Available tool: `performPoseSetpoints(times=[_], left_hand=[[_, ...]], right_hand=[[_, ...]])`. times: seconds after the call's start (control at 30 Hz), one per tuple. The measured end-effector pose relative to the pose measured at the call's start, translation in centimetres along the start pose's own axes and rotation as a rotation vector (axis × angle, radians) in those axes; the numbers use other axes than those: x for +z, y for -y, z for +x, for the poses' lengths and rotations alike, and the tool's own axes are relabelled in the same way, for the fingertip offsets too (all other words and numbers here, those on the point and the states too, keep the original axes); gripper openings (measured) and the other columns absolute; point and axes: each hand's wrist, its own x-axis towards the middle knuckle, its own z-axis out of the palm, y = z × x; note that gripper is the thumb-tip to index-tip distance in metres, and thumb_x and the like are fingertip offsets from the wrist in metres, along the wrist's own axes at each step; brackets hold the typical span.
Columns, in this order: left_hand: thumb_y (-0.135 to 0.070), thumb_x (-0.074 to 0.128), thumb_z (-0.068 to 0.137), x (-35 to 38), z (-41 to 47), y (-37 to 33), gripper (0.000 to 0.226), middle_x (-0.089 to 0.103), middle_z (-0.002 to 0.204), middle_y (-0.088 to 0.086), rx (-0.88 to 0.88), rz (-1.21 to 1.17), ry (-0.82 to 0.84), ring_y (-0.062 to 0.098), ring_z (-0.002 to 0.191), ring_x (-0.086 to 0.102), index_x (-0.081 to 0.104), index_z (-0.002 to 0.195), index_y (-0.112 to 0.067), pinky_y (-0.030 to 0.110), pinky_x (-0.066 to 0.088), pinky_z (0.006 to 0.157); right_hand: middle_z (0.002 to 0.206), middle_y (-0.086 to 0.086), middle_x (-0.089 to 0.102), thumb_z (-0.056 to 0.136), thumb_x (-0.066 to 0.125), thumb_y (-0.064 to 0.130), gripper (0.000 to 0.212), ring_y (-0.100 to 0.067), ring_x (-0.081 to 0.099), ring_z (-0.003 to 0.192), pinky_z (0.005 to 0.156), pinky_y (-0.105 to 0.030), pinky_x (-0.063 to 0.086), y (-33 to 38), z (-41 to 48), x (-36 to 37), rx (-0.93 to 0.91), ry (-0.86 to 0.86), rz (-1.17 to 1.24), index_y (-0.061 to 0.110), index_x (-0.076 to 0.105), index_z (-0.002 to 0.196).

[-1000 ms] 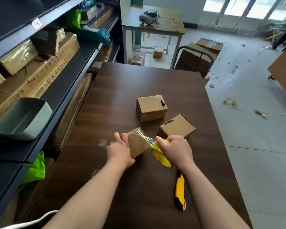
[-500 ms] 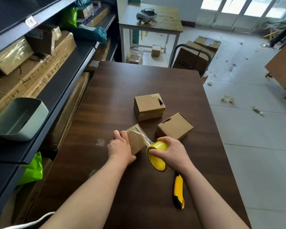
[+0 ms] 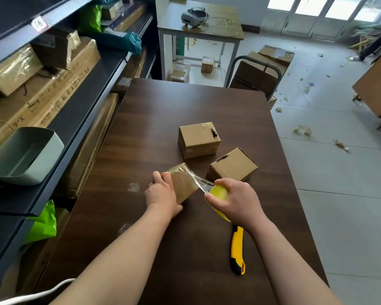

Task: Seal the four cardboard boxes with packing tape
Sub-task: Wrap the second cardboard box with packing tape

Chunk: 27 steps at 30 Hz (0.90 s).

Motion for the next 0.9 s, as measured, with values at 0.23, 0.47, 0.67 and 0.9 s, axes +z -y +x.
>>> performPoseSetpoints(times=[0.23, 0.47, 0.67, 0.9], left_hand=[[-0.061, 0.071, 0.071, -0.2, -0.3, -0.5, 0.101, 0.025, 0.123, 0.012, 0.003, 0.048, 0.023, 0.019, 0.092, 0.060, 0.014, 0.136, -0.008, 0.027, 0.042, 0.064], [-0.062, 0.072, 0.070, -0.3, -0.3, -0.6, 0.101, 0.025, 0.121, 0.011, -0.009, 0.047, 0.029, 0.020, 0.092, 0.060, 0.014, 0.134, -0.008, 0.027, 0.041, 0.062], [-0.062, 0.071, 0.071, -0.3, -0.3, -0.5, 0.102, 0.026, 0.123, 0.013, -0.003, 0.057, 0.020, 0.020, 0.090, 0.061, 0.014, 0.135, -0.008, 0.027, 0.042, 0.063], [-0.057, 0.073, 0.071, 0.3, -0.6, -1.0, 0.104, 0.023, 0.126, 0.013, 0.011, 0.080, 0.017, 0.021, 0.095, 0.060, 0.012, 0.138, -0.007, 0.028, 0.040, 0.062]], right_hand=[[0.120, 0.008, 0.066, 0.087, 0.058, 0.054, 0.056, -0.013, 0.062, 0.107, 0.086, -0.027, 0.048, 1.0, -1.4, -1.3, -0.185, -0.007, -0.218, 0.031, 0.049, 0.137], [0.112, 0.001, 0.068, 0.092, 0.057, 0.045, 0.052, -0.021, 0.064, 0.101, 0.094, -0.032, 0.045, 0.2, -2.2, -0.2, -0.123, 0.001, -0.414, 0.025, 0.040, 0.136], [0.102, 0.005, 0.068, 0.089, 0.060, 0.049, 0.030, -0.018, 0.063, 0.093, 0.083, -0.030, 0.049, 0.4, -2.6, -0.3, -0.174, 0.039, -0.337, 0.025, 0.057, 0.107], [0.087, 0.004, 0.066, 0.066, 0.076, 0.059, 0.049, -0.017, 0.064, 0.082, 0.075, -0.043, 0.056, -0.4, -2.9, -0.2, 0.087, 0.249, 0.286, 0.024, 0.066, 0.099]])
